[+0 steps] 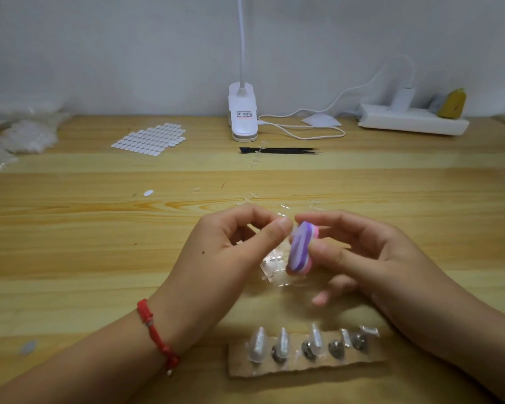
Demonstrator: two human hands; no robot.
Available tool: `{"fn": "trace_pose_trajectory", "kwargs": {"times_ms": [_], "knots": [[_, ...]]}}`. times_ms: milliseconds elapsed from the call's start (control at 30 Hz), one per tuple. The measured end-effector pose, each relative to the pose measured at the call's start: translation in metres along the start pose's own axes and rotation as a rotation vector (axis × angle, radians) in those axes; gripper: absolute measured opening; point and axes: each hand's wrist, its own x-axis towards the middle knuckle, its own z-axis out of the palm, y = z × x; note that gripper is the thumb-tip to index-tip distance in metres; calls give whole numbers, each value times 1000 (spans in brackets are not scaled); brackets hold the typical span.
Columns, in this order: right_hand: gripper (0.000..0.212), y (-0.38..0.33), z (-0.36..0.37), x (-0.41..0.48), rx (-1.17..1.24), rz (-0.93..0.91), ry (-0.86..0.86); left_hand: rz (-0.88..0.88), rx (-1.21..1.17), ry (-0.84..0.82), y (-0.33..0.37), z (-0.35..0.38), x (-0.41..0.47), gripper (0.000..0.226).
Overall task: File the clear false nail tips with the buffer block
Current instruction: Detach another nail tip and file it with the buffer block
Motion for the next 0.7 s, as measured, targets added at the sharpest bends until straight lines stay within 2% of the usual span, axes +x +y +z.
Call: {"fn": "trace_pose_trajectory", "kwargs": {"times_ms": [133, 300, 400, 533, 700], "knots": [[33, 1, -2, 1, 86, -6, 57, 7, 19, -51, 0, 1, 0, 24], [35, 2, -1, 1, -15, 21, -22, 11, 24, -22, -1, -1, 0, 23], [32, 3, -3, 2, 71, 7, 36, 29, 68, -77, -1, 1, -1, 21], [31, 3, -3, 1, 31, 17, -28, 26, 37, -34, -1, 0, 1, 21], [30, 4, -3, 2, 65, 9, -9, 35, 94, -101, -1, 0, 1, 22]]}}
